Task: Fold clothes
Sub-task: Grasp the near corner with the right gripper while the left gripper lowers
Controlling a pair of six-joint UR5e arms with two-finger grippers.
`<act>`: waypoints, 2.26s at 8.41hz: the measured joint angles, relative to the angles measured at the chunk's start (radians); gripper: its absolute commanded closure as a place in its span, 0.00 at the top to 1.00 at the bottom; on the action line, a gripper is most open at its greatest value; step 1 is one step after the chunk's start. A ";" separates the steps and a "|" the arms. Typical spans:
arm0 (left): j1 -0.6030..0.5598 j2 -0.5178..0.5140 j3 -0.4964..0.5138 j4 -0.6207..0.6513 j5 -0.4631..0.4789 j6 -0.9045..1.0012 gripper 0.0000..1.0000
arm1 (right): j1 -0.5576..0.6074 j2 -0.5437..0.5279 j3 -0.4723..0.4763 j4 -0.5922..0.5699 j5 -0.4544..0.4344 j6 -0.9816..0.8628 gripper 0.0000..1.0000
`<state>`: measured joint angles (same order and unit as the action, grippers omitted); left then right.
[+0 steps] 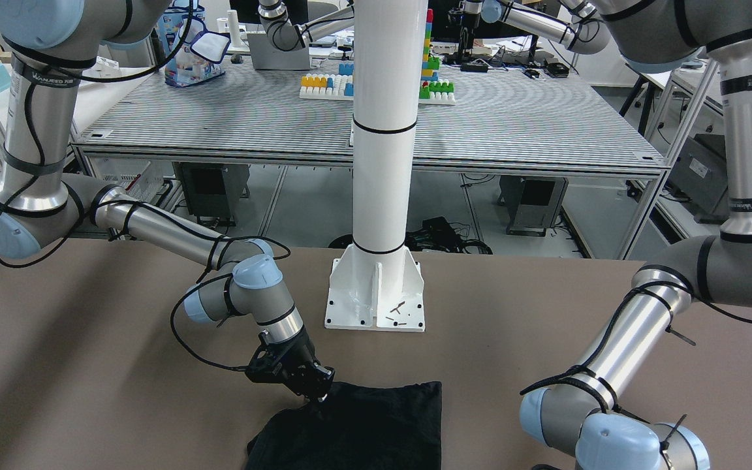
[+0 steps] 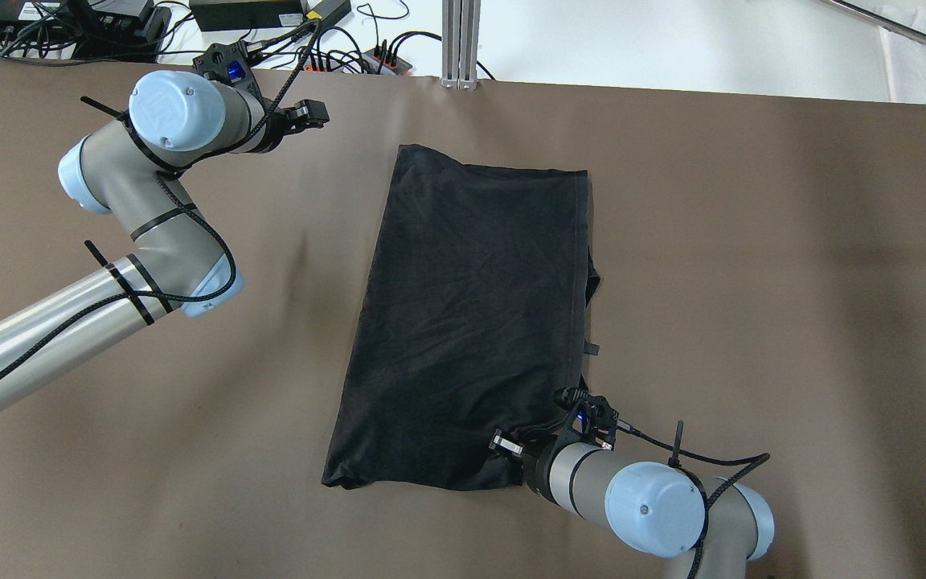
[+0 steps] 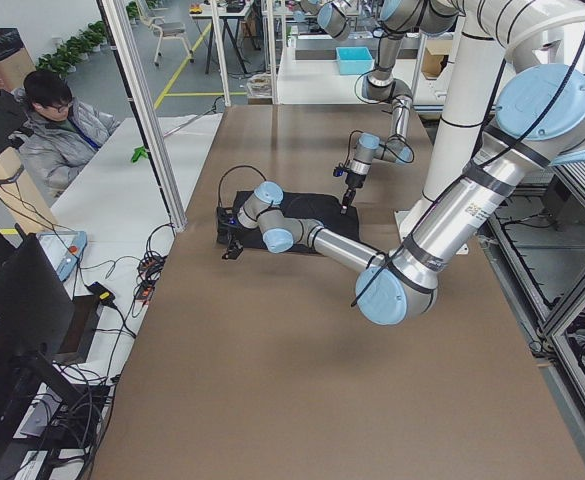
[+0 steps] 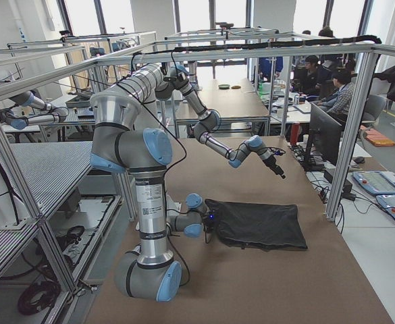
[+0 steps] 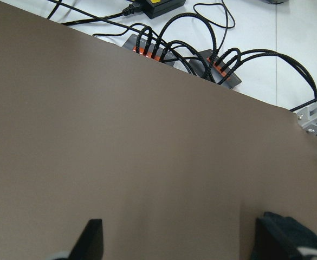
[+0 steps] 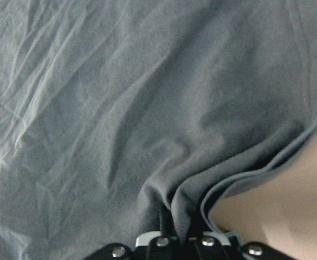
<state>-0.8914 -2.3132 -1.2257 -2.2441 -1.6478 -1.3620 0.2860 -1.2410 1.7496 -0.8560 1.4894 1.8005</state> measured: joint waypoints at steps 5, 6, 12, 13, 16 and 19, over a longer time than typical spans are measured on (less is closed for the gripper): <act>0.089 0.064 -0.196 0.000 -0.062 -0.205 1.00 | 0.005 0.002 0.040 0.004 0.012 -0.006 0.00; 0.140 0.114 -0.293 0.004 -0.065 -0.275 1.00 | 0.005 0.002 0.044 0.004 0.013 -0.007 0.00; 0.499 0.417 -0.722 0.062 0.158 -0.520 1.00 | 0.002 -0.001 0.060 0.006 0.017 -0.022 0.00; 0.549 0.454 -0.720 0.009 0.202 -0.527 1.00 | 0.002 -0.003 0.062 0.006 0.017 -0.022 0.00; 0.598 0.510 -0.664 -0.114 0.239 -0.514 1.00 | 0.000 -0.004 0.063 0.006 0.017 -0.023 0.00; 0.605 0.526 -0.621 -0.124 0.243 -0.497 1.00 | -0.001 -0.005 0.063 0.006 0.017 -0.023 0.00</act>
<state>-0.2859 -1.7871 -1.8464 -2.3679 -1.4052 -1.8589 0.2854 -1.2455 1.8127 -0.8498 1.5064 1.7779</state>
